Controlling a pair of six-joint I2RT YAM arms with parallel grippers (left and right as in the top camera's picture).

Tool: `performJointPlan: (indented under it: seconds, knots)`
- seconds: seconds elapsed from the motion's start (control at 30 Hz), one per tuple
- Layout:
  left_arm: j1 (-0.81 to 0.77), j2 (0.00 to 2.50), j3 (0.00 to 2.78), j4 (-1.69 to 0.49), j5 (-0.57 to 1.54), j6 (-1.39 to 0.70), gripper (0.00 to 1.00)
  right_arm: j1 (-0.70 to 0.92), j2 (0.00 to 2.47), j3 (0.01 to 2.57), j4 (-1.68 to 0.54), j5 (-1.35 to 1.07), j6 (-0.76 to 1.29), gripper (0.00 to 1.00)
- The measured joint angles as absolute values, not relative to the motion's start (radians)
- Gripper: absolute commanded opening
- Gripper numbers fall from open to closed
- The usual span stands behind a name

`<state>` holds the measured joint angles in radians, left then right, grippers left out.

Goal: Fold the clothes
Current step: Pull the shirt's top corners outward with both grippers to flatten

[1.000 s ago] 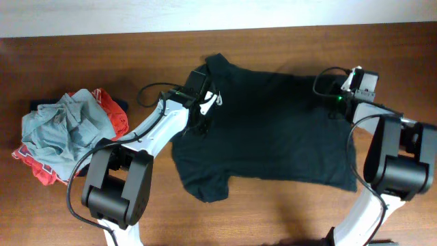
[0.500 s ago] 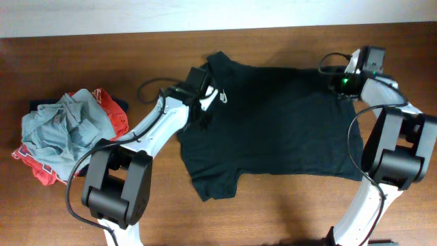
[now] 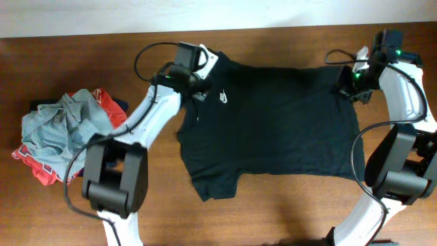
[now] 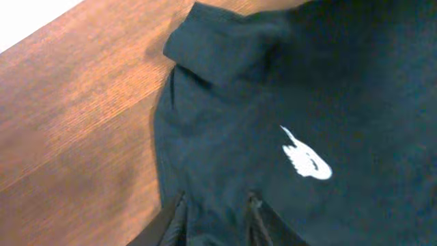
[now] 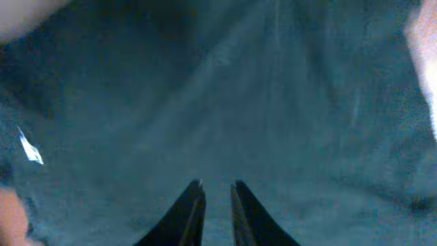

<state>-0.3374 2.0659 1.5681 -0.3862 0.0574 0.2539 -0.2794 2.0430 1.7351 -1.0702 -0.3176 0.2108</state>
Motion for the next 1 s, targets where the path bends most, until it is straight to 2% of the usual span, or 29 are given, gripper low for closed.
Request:
performJointPlan:
  seconds: [0.23,0.6,0.9,1.0]
  knots:
    - [-0.276,2.217,1.567,-0.274,0.164,0.281,0.25,-0.237,2.043,1.715,-1.184,-0.312,0.21,0.18]
    - [-0.287,2.278,1.569,-0.217,0.202,0.297,0.19,-0.215,2.043,1.519,-1.193,-0.276,0.21,0.18]
    - [-0.296,2.278,1.579,-0.229,0.078,0.296,0.16,-0.215,2.043,1.354,-1.089,-0.183,0.237,0.19]
    - [-0.297,2.278,1.583,-0.231,0.006,0.296,0.16,-0.215,2.032,1.327,-1.06,-0.173,0.251,0.23]
